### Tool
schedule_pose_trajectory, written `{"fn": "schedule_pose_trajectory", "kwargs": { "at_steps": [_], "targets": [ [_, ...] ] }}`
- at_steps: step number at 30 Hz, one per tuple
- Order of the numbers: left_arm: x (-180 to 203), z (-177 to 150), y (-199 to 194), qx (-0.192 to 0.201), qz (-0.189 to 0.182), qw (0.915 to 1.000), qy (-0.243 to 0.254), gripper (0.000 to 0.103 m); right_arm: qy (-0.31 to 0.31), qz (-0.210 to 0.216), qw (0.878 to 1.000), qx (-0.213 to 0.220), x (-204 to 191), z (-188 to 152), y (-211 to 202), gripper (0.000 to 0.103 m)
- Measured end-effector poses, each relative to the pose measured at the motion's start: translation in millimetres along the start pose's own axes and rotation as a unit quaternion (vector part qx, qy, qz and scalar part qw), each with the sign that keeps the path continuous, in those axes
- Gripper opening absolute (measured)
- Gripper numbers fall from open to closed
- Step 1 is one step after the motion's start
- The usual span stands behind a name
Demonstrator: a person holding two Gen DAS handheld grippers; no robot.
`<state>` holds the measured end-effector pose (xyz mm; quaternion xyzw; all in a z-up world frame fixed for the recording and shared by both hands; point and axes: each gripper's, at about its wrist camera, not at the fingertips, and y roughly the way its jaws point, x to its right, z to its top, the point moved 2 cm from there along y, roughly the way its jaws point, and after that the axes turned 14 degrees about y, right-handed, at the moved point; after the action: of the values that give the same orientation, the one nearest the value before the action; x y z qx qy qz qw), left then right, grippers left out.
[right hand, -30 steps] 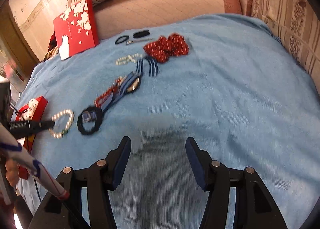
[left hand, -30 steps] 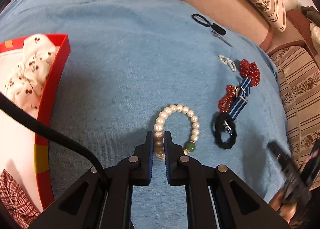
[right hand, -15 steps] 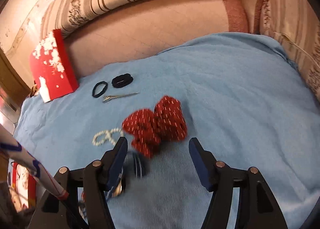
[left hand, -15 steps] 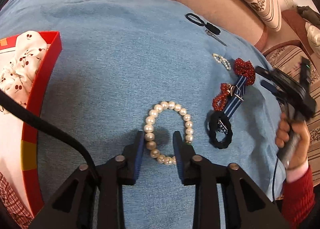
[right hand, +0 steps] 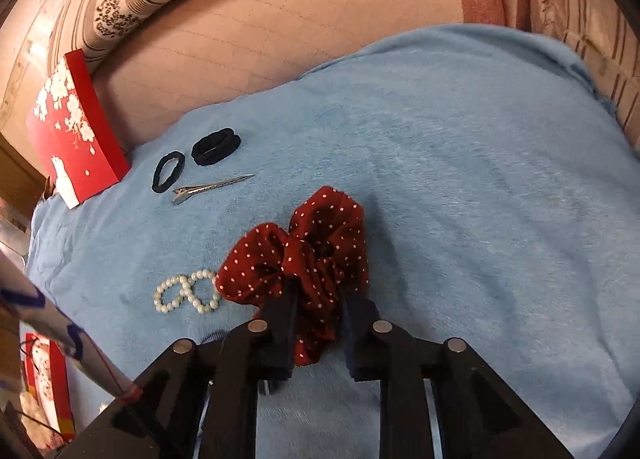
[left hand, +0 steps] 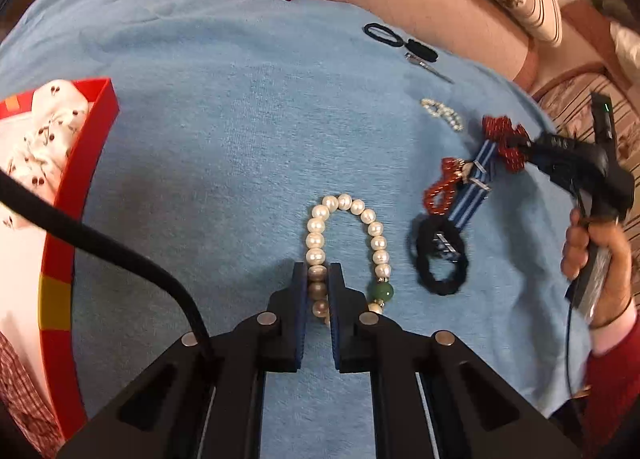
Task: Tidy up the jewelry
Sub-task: 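Grasp the pearl bracelet with left gripper while right grasps red polka-dot bow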
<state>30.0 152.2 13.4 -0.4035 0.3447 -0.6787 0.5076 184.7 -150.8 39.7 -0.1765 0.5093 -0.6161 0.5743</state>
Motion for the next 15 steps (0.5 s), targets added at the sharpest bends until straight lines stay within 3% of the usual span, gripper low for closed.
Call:
{"fn": "schedule_pose_trajectory", "kwargs": {
  "at_steps": [8, 15],
  "targets": [
    [13.8, -9.1, -43.4, 0.031, -0.008, 0.9994, 0.014, 0.009, -0.025, -0.002, 0.999, 0.045, 18.9, -15.1, -72.5, 0.017],
    [27.6, -25.5, -98.4, 0.062, 0.008, 0.9971, 0.044, 0.009, -0.045, 0.025, 0.997, 0.05, 23.5, -55.0, -126.1, 0.017]
  ]
}}
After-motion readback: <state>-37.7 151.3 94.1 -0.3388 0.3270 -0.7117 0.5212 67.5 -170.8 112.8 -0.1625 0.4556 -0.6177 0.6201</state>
